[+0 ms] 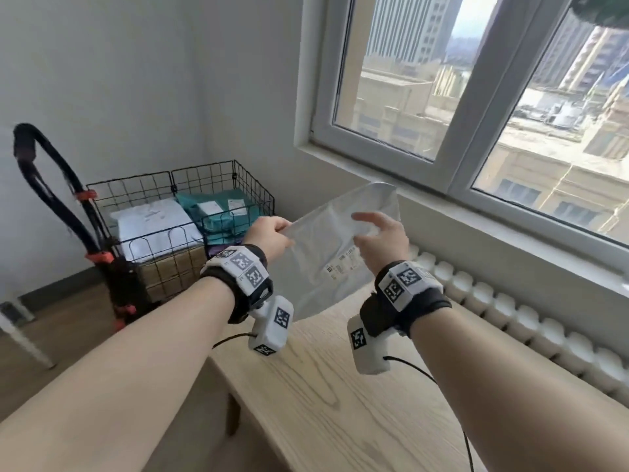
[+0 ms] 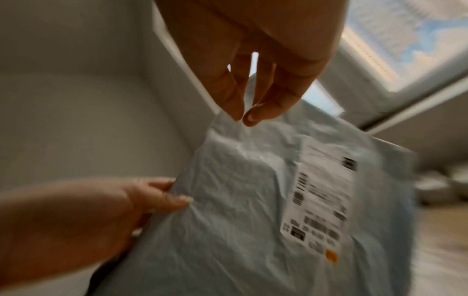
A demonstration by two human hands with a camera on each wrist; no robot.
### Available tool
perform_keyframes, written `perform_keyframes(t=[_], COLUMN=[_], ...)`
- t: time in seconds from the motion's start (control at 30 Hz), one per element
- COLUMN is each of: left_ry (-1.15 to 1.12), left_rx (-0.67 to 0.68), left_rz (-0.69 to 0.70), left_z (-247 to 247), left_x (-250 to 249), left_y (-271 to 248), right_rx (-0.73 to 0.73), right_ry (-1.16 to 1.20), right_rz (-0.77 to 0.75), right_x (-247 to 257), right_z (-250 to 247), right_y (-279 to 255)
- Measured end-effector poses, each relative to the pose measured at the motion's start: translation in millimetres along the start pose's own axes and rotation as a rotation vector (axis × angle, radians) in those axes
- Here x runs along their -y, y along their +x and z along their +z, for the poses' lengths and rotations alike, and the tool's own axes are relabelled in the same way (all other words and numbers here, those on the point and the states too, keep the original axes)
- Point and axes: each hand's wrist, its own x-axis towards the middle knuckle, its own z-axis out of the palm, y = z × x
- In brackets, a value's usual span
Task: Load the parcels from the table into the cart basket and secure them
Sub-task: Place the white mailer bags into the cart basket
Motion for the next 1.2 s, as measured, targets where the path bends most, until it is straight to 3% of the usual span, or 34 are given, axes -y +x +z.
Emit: perform_keyframes(t=[0.13, 0.27, 0.47, 0.53, 0.63, 0.7, 0.8, 0.97, 1.07, 1.2], left_ry=[0.021, 0.122, 0.194, 0.225, 0.231, 0.174, 0.055, -0.379, -0.517, -0.535], left_rx=[0.020, 0.029, 0.011, -0.095, -0.383, -0.553, -0.630, -0.452, -0.397, -0.463], left_rz=[0.052, 0.073, 0.098, 0.153, 0.256, 0.246, 0.073, -0.367, -0.480, -0.593], left_z=[-47, -90, -141, -152, -166, -177, -194, -227, -243, -250], left_x=[32, 68, 116, 126, 140, 151, 170, 208, 223, 253], left_y=[23, 43, 72, 84, 106, 122, 150, 213, 253, 291], right_rx=[0.122, 0.175, 0.209, 0.194, 0.136, 0.096, 0.054, 0.077, 0.125, 0.149], right_ry=[-0.364, -0.580, -0.643, -0.622, -0.529, -0.398, -0.076, 0.424, 0.578, 0.642], right_rz=[-0.287, -0.335, -0.373, -0.359, -0.309, -0.211, 0.013, 0.336, 0.470, 0.563], right_x=[43, 62, 83, 87, 93, 93, 87, 89, 98, 101], right_z=[71, 133, 213, 230, 247, 256, 279, 336, 371, 409], right_y=[6, 15, 22, 27, 42, 59, 95, 156, 188, 222])
